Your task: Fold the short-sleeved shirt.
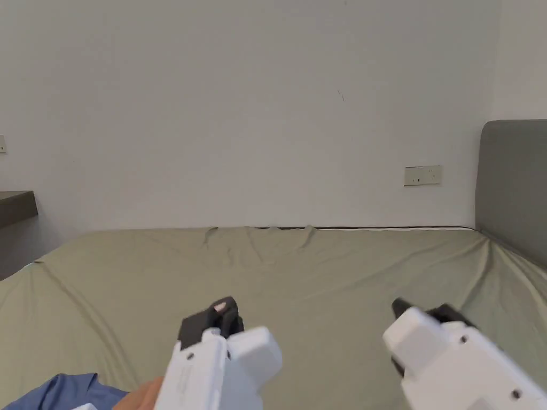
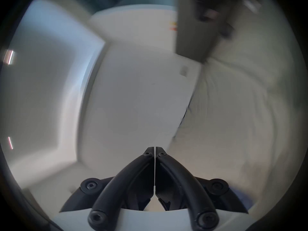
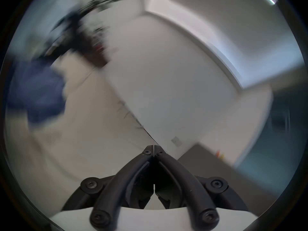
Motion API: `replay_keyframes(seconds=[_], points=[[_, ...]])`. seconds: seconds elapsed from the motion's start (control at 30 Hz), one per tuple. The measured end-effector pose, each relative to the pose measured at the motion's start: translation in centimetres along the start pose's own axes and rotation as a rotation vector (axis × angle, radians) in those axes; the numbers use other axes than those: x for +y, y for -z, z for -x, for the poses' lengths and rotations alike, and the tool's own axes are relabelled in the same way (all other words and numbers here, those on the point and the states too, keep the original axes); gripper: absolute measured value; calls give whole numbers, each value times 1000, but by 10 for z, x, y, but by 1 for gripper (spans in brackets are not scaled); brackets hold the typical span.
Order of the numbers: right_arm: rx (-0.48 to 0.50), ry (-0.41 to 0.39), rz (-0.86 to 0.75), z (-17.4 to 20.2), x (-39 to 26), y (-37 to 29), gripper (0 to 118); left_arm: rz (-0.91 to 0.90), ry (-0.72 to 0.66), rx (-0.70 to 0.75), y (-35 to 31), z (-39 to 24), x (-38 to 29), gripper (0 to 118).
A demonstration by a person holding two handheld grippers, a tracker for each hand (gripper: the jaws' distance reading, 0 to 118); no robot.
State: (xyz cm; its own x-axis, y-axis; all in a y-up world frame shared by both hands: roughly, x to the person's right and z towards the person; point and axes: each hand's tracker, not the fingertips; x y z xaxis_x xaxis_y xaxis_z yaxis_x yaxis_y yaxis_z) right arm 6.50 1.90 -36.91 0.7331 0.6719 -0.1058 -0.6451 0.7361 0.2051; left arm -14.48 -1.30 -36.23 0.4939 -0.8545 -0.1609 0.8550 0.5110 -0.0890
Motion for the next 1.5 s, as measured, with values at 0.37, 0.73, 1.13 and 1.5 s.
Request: replay_keyframes(seconds=[0.37,0.73,1.13,1.5], points=[[-181,789,-94,-33,-22,-46,0,-28,-1048,-84,-30,41,-14,0],[-170,586,-86,-28,-12,-42,0,-16,-995,-26,-31,46,-12,0],[-171,616,-78,-32,-15,-45,0,-51,-1007,-20,-36,45,-3,0],[-179,619,-59,-28,-17,-41,0,-64,-1006,-32,-33,44,1,0]])
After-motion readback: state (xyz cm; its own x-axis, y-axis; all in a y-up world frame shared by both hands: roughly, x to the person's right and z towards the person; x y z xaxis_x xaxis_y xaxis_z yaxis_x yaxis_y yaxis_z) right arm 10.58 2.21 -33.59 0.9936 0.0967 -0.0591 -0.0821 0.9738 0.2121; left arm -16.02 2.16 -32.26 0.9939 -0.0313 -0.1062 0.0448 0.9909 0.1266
